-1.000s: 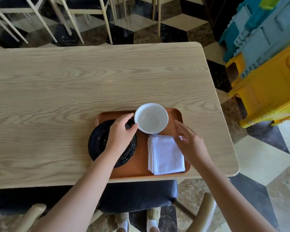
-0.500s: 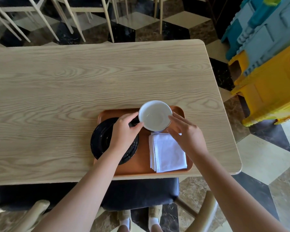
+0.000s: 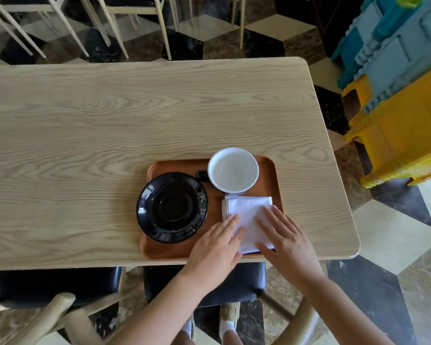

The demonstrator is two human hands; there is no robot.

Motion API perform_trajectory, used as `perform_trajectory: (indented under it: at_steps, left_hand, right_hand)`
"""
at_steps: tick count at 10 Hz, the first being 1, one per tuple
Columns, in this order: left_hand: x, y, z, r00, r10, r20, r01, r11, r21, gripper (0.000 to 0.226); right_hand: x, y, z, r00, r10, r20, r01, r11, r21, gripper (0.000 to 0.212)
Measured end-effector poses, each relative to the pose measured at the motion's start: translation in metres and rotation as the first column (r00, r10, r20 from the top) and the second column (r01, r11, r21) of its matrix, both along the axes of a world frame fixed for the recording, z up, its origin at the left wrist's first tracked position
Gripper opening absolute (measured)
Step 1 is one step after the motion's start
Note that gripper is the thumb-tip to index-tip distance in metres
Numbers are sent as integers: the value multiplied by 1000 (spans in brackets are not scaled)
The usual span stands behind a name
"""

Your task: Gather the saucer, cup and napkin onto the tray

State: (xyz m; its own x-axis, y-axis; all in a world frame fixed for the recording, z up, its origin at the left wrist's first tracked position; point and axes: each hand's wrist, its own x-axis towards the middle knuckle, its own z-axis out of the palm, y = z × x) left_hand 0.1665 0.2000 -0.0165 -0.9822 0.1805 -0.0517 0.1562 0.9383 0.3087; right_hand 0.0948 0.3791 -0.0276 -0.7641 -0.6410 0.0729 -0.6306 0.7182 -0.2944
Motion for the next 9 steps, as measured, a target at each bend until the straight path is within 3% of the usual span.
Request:
perform_trajectory:
  at_steps: [2, 6, 8, 9]
  left_hand:
    - [12, -8, 5, 998, 45, 50, -41, 995, -89, 51]
    - [23, -14, 6, 994, 104, 10, -102, 985, -137, 47]
    - [27, -12, 10, 987, 114, 110, -96, 983, -159, 56]
    - [22, -12, 33, 959, 105, 264, -69, 987, -142, 57]
  right_hand:
    - [4, -17, 0, 999, 32, -4, -32, 999, 31, 46]
    - [21, -32, -4, 999, -5, -31, 7, 999, 48, 49]
    - [18, -33, 5, 999, -1, -34, 5, 993, 120, 51]
    - [17, -38, 19, 999, -9, -39, 16, 984, 176, 45]
